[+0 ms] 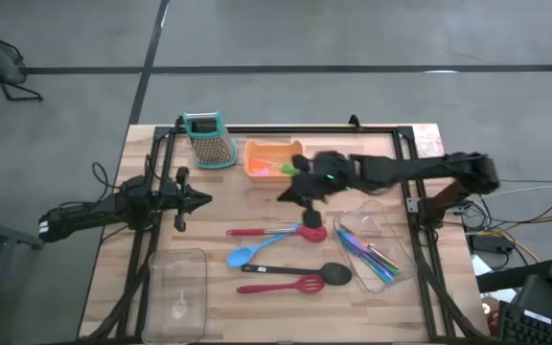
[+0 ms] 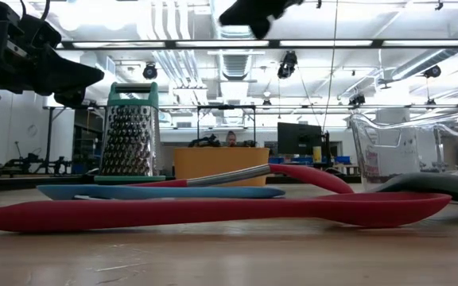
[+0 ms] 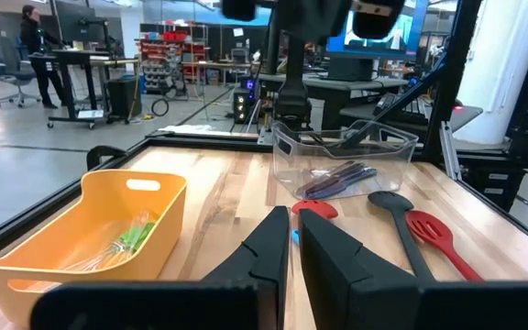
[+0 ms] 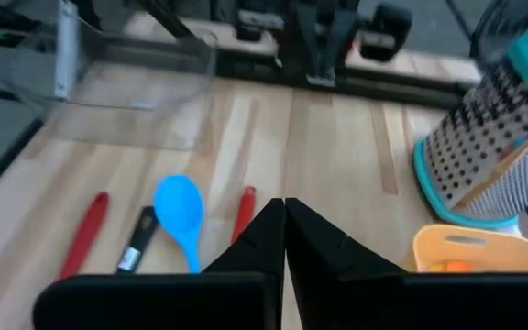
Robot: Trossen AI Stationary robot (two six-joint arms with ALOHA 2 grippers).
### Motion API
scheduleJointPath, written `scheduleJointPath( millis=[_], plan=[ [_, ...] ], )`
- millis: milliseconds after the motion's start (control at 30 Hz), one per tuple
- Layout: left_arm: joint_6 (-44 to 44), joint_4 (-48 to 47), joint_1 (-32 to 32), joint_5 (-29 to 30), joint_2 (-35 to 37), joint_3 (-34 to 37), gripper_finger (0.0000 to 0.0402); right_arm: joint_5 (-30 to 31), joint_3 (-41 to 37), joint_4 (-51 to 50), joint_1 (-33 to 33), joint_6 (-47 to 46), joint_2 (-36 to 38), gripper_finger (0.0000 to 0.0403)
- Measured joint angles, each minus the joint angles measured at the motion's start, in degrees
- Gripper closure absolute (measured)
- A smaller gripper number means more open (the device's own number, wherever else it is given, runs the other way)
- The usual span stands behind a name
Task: Pick & Place Kitchen Items
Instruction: Put the red serving spoon into the bottom transparent bin
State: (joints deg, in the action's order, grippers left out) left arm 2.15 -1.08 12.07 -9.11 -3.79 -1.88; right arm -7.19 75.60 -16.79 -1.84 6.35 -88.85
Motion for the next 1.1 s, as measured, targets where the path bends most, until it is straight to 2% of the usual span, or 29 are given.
scheduleJointPath(
  millis=[200,300,433,567,800,1100],
  plan=[
    [0.0,0.0,-0.01,0.0,0.0,-0.01,0.0367,1.35,-19.17,16.82,2.95,-3.31,13.61,0.0394],
    [0.0,0.0,-0.01,0.0,-0.01,0.01,0.0367,5.14,-28.57,24.37,5.0,-5.25,19.14,0.0394],
    [0.0,0.0,0.0,0.0,-0.01,0.0,0.0367,9.2,-37.98,28.32,6.27,-6.39,26.23,0.0394],
    [0.01,0.0,0.0,-0.01,0.0,0.0,0.0367,9.37,-46.73,32.09,6.63,-9.63,32.39,0.0394],
    [0.01,0.0,-0.01,0.0,0.0,0.0,0.0367,10.93,-60.51,40.69,7.88,-9.58,42.37,0.0394],
    [0.0,0.0,-0.02,0.0,0.0,-0.01,0.0367,13.4,-71.28,43.42,7.84,-8.9,53.93,0.0394]
  ],
)
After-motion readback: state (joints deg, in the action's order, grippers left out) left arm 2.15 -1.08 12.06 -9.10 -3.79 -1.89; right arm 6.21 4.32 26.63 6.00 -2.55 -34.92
